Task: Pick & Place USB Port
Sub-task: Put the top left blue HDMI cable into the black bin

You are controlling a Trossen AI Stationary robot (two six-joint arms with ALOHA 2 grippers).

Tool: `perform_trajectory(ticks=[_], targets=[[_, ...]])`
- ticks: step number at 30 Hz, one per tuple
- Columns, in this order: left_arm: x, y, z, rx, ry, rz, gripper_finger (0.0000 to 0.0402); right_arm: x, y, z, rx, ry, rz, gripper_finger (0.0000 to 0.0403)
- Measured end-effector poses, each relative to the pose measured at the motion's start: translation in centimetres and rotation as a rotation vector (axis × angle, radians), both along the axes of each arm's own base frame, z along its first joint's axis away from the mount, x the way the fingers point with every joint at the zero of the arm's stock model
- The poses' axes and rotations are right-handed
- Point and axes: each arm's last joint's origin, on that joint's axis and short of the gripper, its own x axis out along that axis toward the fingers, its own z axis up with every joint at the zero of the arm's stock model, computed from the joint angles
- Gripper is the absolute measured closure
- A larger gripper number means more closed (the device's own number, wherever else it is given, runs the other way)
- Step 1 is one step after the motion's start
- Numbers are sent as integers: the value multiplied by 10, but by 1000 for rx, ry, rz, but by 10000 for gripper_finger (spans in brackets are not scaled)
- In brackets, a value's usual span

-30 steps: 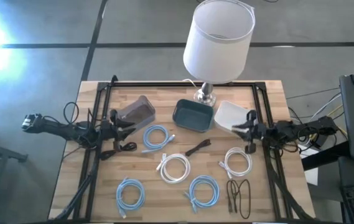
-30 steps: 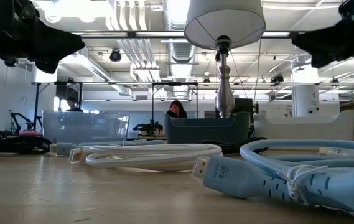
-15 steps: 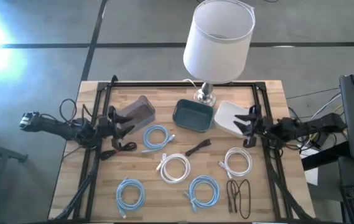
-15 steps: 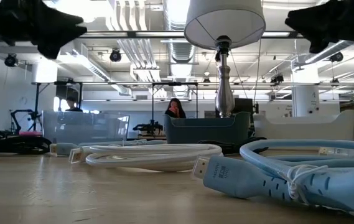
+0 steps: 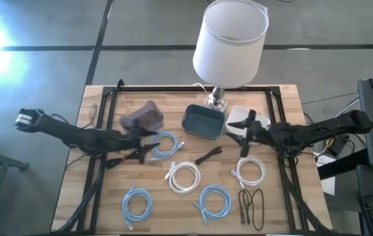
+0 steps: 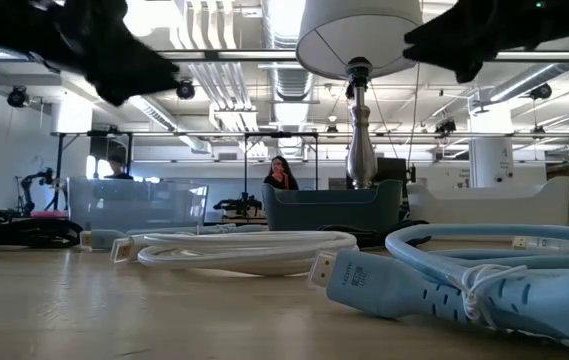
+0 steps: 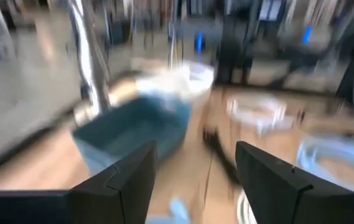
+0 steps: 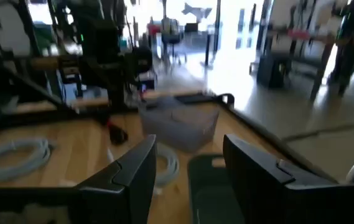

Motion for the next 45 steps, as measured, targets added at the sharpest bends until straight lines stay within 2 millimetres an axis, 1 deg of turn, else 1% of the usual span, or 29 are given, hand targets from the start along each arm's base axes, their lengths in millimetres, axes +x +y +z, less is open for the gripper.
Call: perform_trajectory(ticks=[1, 4, 6, 8, 11, 14, 15, 17, 19, 22, 24, 27, 33, 35, 41, 45], targets=[[5, -1, -3, -3, 61, -2, 179, 5, 1, 1, 8, 44, -2, 220], [24, -6, 2, -27, 165, 0, 179, 20, 3, 2, 8, 163, -7, 222], [35, -8, -7, -31, 290, 7, 179, 29, 5, 5, 0, 217, -9, 223], [49, -11, -12, -27, 371, 9, 179, 38, 6, 4, -9, 269, -10, 222], [70, -16, -18, -21, 431, 3, 179, 50, 8, 3, -14, 295, -11, 223], [88, -21, -33, -22, 524, -17, 179, 62, 10, 1, -18, 318, -11, 226], [94, -22, -35, -36, 533, -20, 179, 64, 11, -1, -19, 333, -12, 226], [104, -25, -39, -60, 562, -9, 179, 71, 12, -1, -6, 336, -16, 227], [111, -26, -46, -79, 615, 12, 179, 73, 12, -5, 3, 355, -20, 227], [117, -27, -54, -88, 702, 41, 179, 76, 13, -9, 2, 375, -21, 227], [120, -27, -55, -105, 713, 57, 179, 78, 13, -11, 1, 382, -21, 227], [122, -25, -63, -144, 734, 101, 179, 78, 13, -13, -1, 393, -22, 227], [125, -17, -74, -169, 749, 186, 179, 79, 13, -14, -2, 399, -22, 227], [124, -14, -81, -174, 780, 198, 179, 78, 13, -16, -4, 411, -22, 227], [127, -8, -88, -187, 797, 219, 180, 79, 13, -17, -5, 416, -22, 227], [127, -8, -88, -190, 797, 218, 200, 79, 13, -17, -5, 416, -22, 227]])
